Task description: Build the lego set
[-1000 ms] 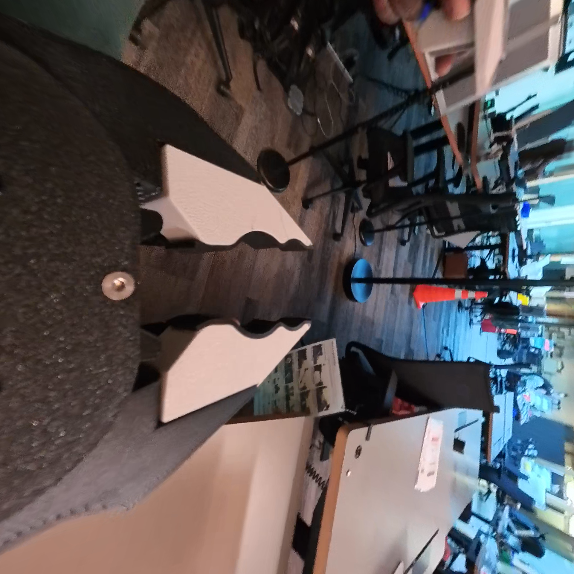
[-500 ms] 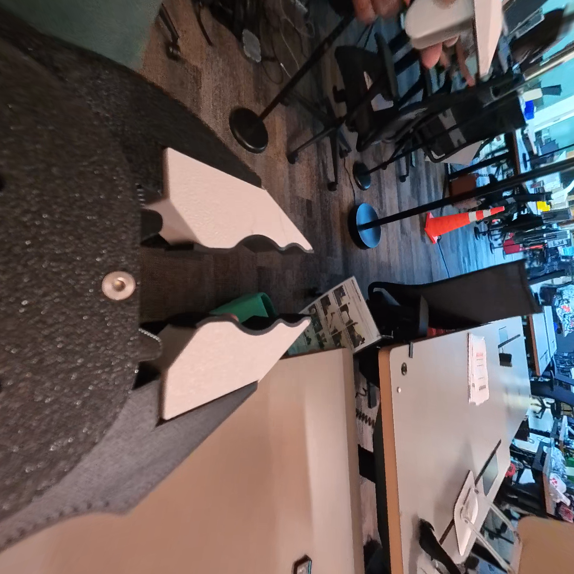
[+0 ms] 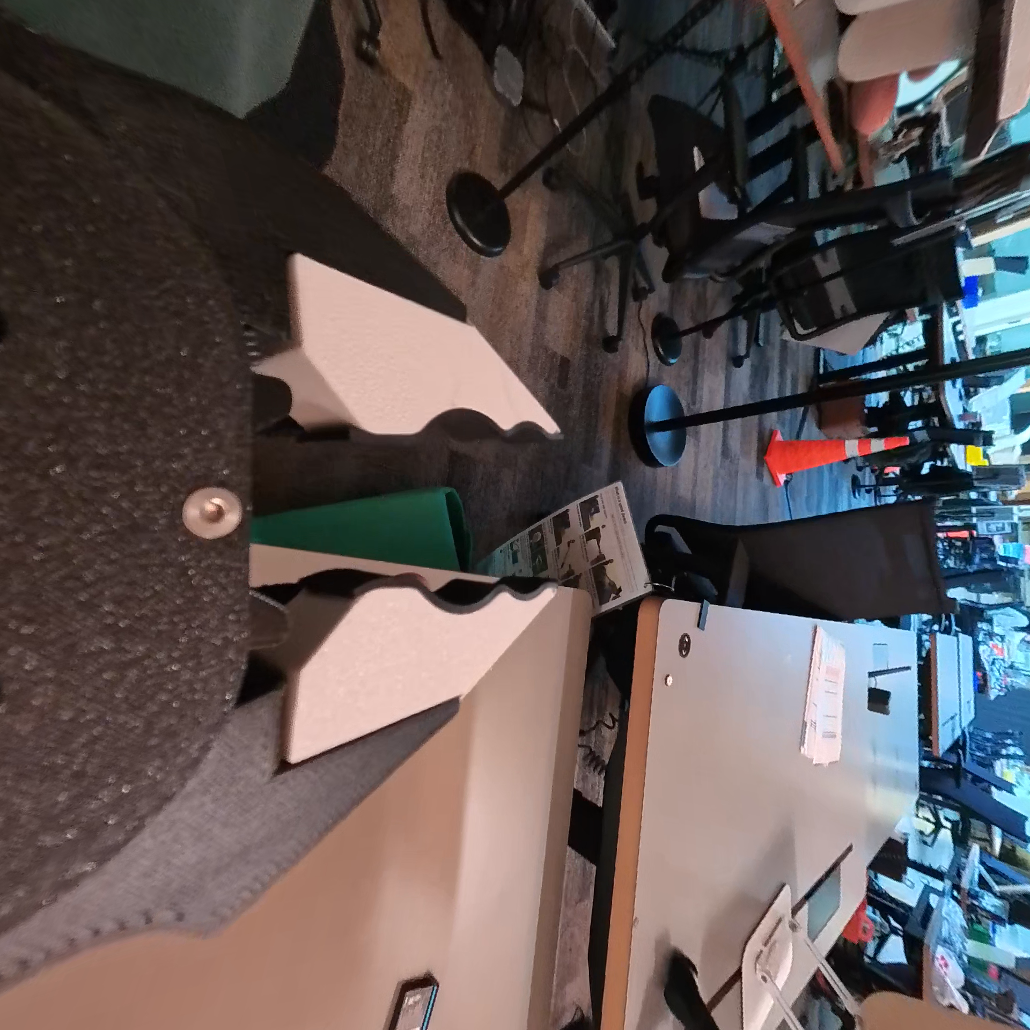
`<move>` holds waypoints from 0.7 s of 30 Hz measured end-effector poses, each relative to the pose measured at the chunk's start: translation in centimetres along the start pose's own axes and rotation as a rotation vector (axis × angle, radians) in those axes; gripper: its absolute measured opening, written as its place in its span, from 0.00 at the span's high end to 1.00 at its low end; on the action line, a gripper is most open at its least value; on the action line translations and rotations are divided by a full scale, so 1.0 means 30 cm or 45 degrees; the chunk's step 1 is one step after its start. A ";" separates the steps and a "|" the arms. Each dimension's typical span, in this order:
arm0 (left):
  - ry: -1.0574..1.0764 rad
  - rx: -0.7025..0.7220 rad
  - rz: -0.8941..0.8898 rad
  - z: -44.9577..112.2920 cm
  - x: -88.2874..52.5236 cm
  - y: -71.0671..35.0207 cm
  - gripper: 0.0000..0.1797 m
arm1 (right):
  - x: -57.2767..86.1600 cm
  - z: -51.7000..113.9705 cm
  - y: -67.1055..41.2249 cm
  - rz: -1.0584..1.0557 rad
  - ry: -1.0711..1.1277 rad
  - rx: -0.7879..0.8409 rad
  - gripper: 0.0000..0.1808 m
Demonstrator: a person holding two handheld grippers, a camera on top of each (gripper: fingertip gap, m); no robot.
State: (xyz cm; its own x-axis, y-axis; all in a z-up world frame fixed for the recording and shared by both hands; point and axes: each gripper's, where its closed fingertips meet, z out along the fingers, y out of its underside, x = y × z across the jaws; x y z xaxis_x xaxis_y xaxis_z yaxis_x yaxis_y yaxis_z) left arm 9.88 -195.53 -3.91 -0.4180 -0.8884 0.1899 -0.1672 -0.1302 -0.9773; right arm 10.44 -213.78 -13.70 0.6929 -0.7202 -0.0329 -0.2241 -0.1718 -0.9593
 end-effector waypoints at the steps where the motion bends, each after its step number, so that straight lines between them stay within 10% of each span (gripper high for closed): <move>1: -0.021 -0.004 0.002 0.003 -0.015 0.001 0.75 | -0.002 0.016 -0.001 0.005 -0.012 -0.007 0.74; 8: -0.188 0.034 -0.036 -0.077 -0.265 0.014 0.86 | -0.107 0.189 -0.035 -0.053 -0.106 -0.048 0.73; 21: -0.648 0.063 0.003 -0.639 -1.129 -0.005 0.63 | -0.727 0.890 -0.310 -0.171 -0.414 -0.058 0.62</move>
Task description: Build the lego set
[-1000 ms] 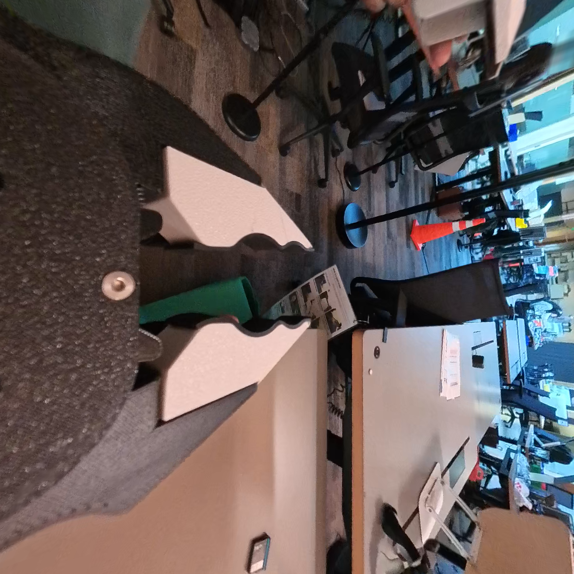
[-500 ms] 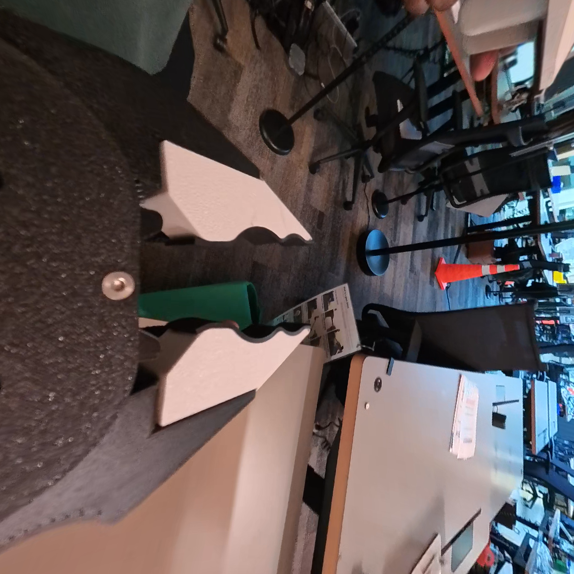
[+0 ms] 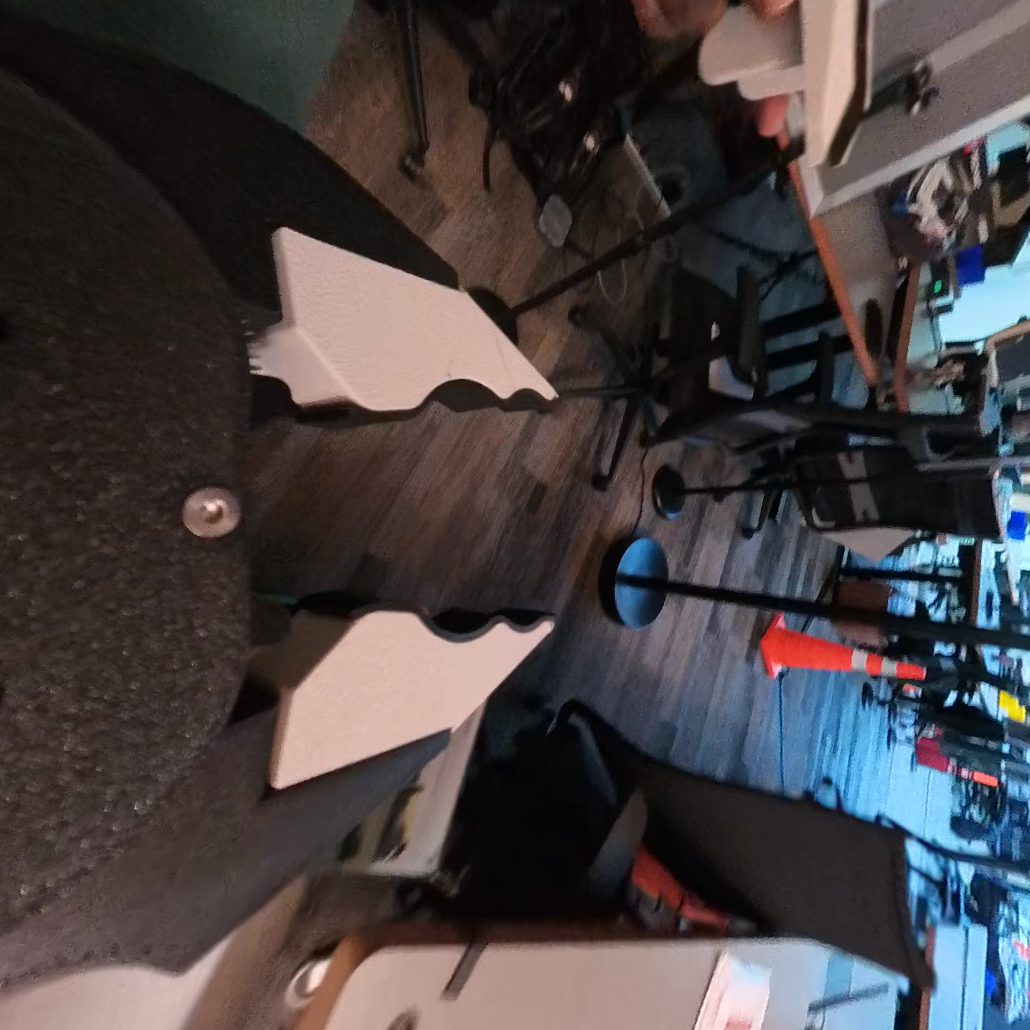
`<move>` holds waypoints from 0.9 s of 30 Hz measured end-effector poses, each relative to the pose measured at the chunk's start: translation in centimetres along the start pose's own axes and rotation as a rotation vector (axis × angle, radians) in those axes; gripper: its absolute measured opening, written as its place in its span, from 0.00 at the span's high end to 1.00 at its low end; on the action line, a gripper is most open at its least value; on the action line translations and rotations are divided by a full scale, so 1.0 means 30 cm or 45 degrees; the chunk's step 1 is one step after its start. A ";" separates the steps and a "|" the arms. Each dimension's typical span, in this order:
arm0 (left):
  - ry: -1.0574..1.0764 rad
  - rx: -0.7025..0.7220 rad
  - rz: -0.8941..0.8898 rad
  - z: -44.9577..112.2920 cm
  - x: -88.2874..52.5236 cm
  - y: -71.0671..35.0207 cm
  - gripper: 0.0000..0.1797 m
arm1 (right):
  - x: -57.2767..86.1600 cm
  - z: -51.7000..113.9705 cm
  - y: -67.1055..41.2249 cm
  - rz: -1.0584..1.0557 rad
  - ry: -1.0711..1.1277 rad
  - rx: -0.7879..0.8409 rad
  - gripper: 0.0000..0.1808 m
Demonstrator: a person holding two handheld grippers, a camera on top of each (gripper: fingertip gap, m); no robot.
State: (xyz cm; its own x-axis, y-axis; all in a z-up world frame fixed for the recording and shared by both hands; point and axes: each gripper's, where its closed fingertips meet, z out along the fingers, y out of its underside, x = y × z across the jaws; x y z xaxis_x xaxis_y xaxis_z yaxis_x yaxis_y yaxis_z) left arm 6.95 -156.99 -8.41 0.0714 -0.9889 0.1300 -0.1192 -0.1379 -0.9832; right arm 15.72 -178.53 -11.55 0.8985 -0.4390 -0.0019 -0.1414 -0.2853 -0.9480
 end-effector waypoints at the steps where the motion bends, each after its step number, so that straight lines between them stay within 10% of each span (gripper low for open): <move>1: -0.042 -0.005 0.017 -0.026 -0.082 -0.004 0.62 | -0.035 0.076 -0.033 -0.003 -0.040 0.005 0.62; 27: -1.000 0.083 -0.195 0.039 -1.193 -0.138 0.64 | -0.422 1.587 -0.517 -0.354 -1.086 -0.012 0.66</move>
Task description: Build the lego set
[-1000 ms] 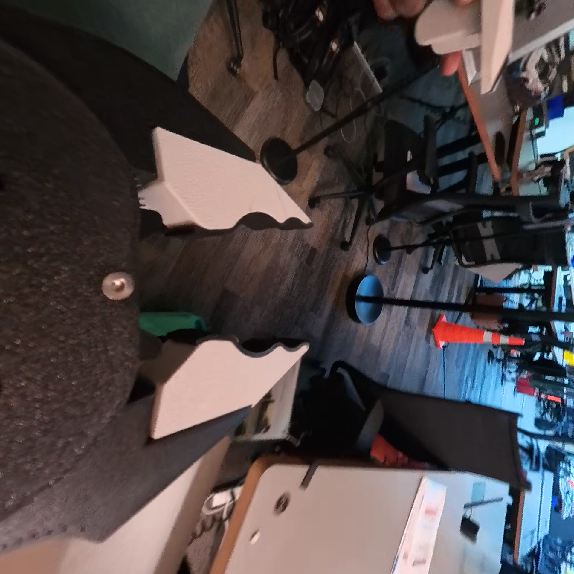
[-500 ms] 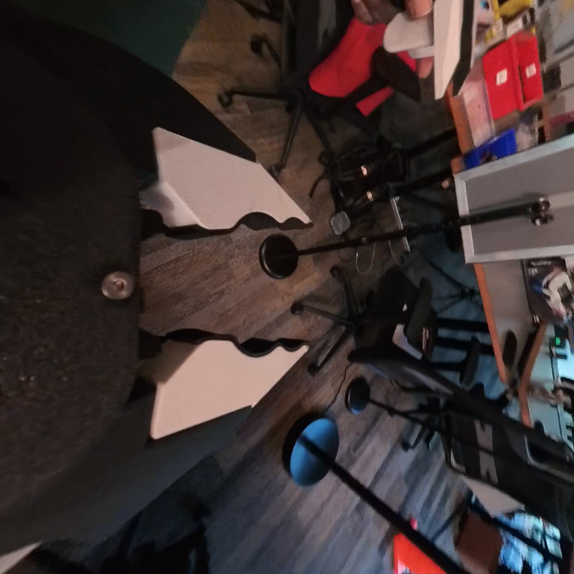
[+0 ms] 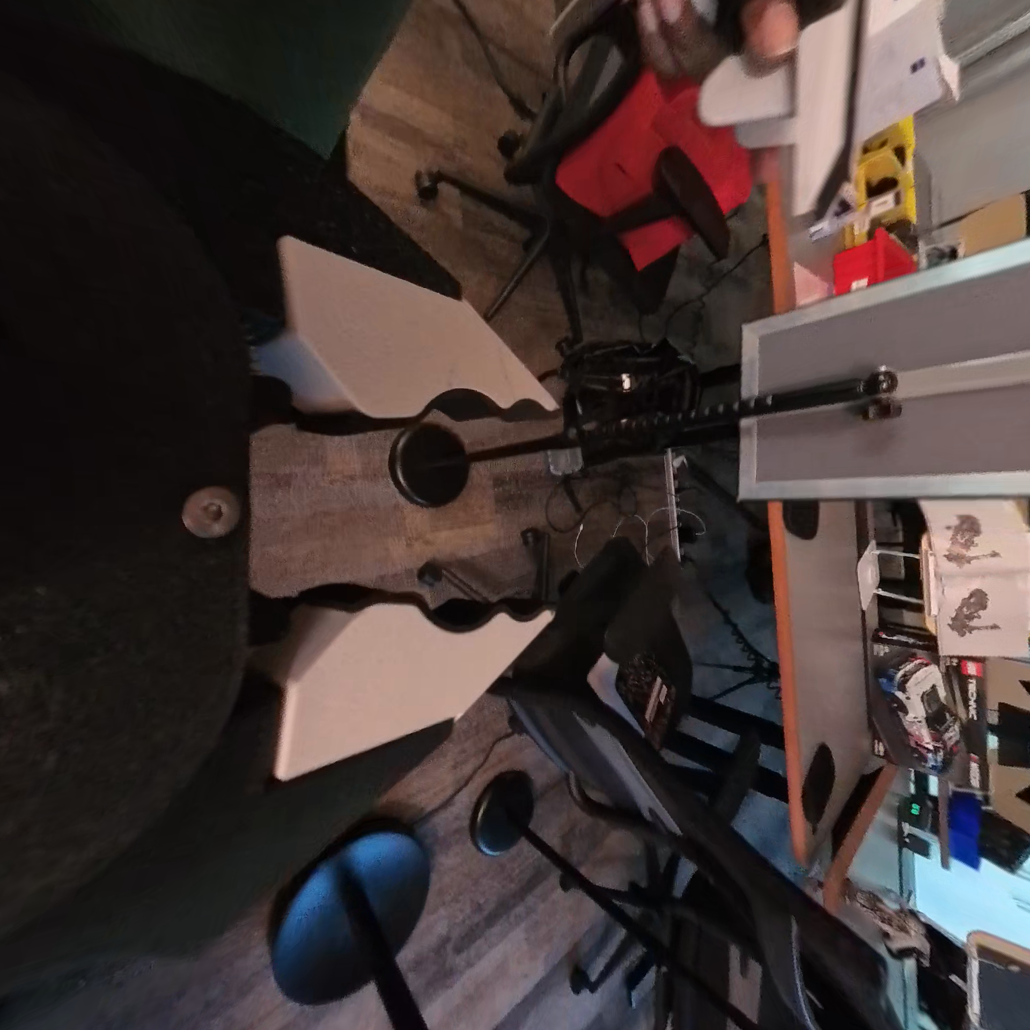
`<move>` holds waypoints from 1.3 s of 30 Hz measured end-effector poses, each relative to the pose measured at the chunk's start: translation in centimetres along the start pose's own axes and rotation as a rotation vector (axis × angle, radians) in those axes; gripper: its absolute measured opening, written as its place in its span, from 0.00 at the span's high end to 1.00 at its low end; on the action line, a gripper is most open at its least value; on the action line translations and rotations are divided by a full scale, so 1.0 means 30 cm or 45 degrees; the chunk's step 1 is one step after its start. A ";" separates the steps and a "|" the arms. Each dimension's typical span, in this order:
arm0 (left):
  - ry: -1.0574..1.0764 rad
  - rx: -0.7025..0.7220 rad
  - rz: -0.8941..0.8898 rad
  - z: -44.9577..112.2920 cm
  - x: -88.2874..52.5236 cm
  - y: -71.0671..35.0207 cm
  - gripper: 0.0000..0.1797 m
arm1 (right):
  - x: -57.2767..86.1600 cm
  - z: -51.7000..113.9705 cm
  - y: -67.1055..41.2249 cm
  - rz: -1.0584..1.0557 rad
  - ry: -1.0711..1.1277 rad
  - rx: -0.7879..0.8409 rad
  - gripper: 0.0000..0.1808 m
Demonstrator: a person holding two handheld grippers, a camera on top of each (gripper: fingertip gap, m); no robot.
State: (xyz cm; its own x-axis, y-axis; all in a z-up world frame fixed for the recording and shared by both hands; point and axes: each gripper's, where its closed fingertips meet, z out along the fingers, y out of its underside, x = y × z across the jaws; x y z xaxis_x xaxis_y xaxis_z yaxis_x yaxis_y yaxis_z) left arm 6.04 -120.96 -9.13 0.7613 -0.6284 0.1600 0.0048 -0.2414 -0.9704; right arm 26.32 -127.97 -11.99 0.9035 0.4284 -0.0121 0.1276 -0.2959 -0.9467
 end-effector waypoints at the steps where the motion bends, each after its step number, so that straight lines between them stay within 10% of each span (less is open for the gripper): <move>1: -0.002 0.030 -0.002 0.063 0.011 -0.034 0.64 | 0.071 0.013 -0.003 -0.019 -0.002 -0.012 0.66; 39: 0.274 -0.074 0.081 1.797 0.050 -0.185 0.61 | 1.483 0.540 -0.214 0.152 0.308 -0.060 0.65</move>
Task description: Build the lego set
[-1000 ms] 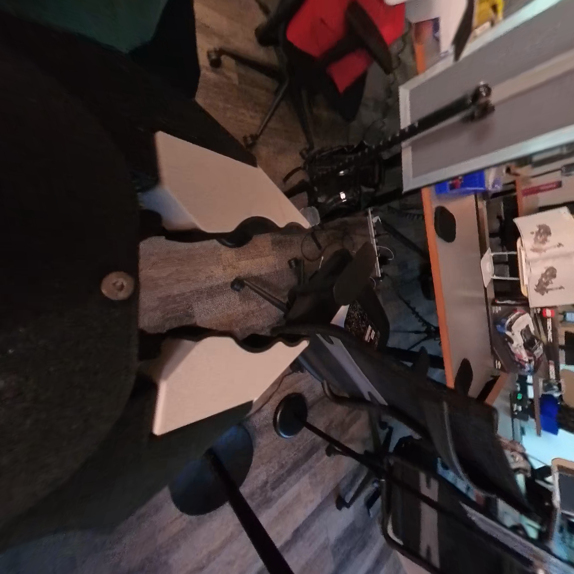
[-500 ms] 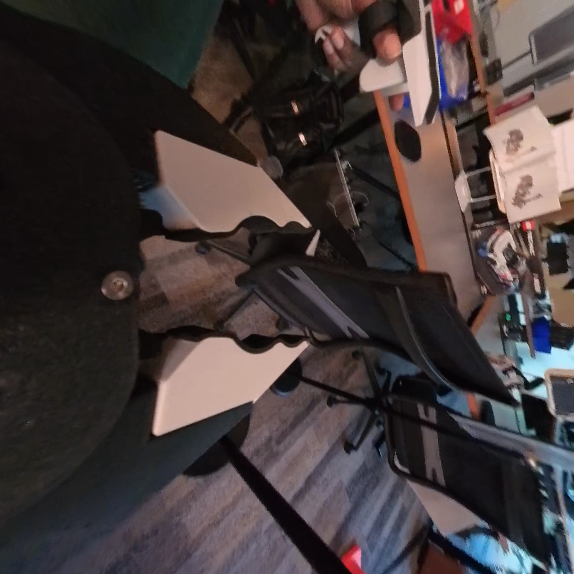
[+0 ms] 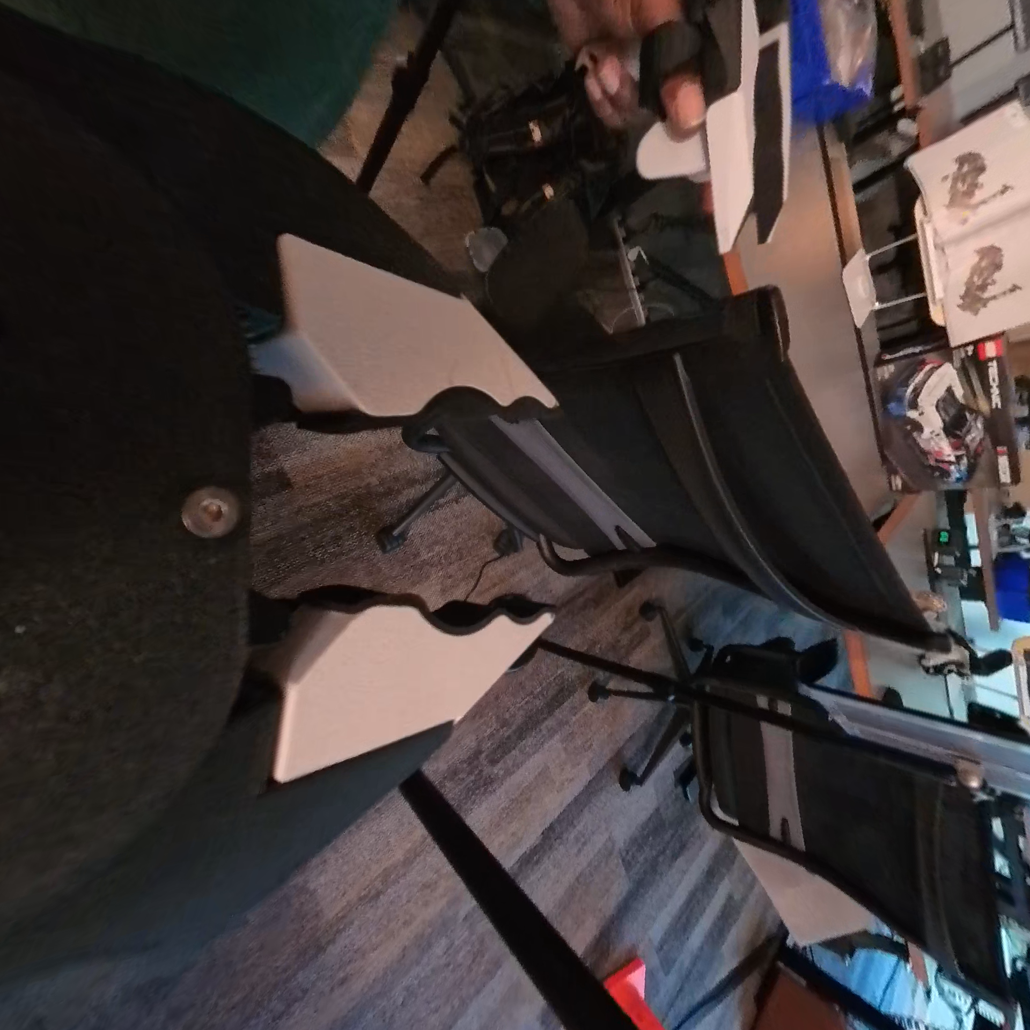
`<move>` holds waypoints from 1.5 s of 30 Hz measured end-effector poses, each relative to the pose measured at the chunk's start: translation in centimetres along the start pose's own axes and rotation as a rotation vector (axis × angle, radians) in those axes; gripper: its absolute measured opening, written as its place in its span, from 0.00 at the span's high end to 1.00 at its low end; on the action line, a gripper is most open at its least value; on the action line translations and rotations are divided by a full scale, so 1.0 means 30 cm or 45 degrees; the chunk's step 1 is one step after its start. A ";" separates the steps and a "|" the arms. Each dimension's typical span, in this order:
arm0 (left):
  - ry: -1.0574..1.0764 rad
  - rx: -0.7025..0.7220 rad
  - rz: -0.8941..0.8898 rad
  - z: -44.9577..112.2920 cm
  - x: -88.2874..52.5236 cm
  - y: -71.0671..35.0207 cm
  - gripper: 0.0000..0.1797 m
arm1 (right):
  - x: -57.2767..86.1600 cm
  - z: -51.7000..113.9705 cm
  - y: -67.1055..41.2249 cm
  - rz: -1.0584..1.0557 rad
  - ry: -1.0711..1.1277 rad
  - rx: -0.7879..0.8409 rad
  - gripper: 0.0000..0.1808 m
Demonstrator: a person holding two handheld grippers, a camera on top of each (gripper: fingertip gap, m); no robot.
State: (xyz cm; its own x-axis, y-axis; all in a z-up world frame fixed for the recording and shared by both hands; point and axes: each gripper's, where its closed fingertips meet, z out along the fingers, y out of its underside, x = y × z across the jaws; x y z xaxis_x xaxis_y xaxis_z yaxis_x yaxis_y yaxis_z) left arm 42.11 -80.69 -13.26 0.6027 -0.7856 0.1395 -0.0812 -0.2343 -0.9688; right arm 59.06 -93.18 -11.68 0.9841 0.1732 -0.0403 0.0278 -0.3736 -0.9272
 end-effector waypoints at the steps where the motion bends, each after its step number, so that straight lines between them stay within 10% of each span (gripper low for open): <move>1: -0.015 0.000 0.002 0.021 0.022 0.000 0.61 | 0.028 0.009 -0.001 -0.004 -0.027 0.006 0.65; 13: -0.705 0.180 -0.076 0.201 0.268 -0.134 0.55 | 0.713 -0.078 -0.034 -0.134 -0.225 0.045 0.64; 33: 0.679 -0.015 0.179 1.819 1.504 -0.231 0.57 | 2.006 -0.201 -0.005 0.083 0.318 0.120 0.65; 45: 0.585 0.050 0.161 2.594 1.438 -0.527 0.58 | 2.715 0.185 -0.337 0.035 0.242 0.201 0.66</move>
State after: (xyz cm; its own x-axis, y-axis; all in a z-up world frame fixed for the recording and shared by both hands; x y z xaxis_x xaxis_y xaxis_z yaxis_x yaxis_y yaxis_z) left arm 131.16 -66.31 -7.89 0.1759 -0.9805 0.0875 -0.0957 -0.1055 -0.9898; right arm 137.94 -70.24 -7.65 0.9998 -0.0151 -0.0092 -0.0124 -0.2263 -0.9740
